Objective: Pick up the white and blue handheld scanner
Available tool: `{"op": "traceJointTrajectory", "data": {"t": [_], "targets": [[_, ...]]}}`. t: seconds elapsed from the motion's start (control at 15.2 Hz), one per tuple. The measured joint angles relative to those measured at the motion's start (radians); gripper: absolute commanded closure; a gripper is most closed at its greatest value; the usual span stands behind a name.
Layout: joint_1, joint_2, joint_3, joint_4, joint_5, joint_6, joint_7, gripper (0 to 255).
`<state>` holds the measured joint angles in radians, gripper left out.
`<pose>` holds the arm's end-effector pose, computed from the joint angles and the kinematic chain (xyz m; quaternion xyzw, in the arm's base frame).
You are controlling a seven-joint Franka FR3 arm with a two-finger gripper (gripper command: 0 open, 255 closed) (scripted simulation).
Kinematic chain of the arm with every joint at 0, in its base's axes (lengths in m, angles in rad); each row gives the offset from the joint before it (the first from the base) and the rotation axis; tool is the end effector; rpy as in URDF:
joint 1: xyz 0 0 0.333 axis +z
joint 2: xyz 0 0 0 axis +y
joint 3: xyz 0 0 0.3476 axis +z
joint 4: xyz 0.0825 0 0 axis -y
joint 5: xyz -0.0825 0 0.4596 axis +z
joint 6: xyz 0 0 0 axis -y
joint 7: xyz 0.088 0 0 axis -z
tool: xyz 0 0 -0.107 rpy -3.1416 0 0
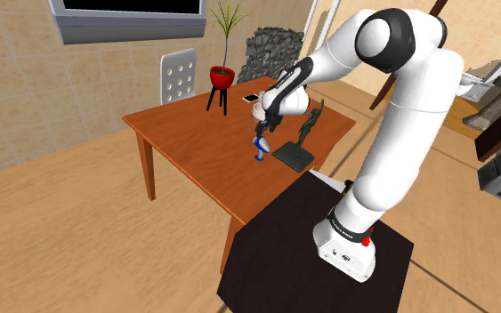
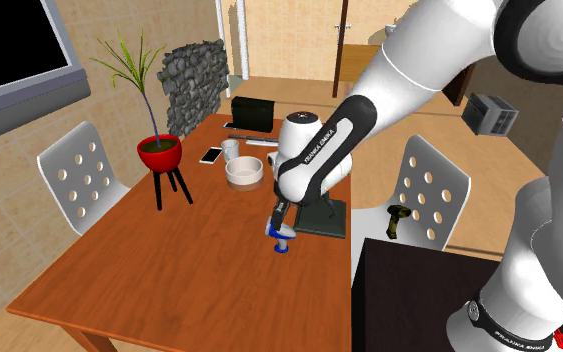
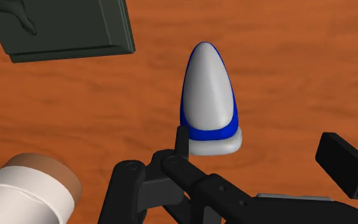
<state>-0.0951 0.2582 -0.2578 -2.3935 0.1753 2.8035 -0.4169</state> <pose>0.5224 -0.2060 0.1939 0.9958 -0.0415 0.0775 0.0276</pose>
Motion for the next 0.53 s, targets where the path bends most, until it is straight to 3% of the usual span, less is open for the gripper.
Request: {"op": "traceJointTrajectory", "data": {"t": [0.2, 0.53], "targets": [[-0.062, 0.127, 0.049, 0.080, 0.070, 0.060, -0.076, 0], [-0.094, 0.210, 0.085, 0.133, 0.100, 0.096, -0.102, 0]]}}
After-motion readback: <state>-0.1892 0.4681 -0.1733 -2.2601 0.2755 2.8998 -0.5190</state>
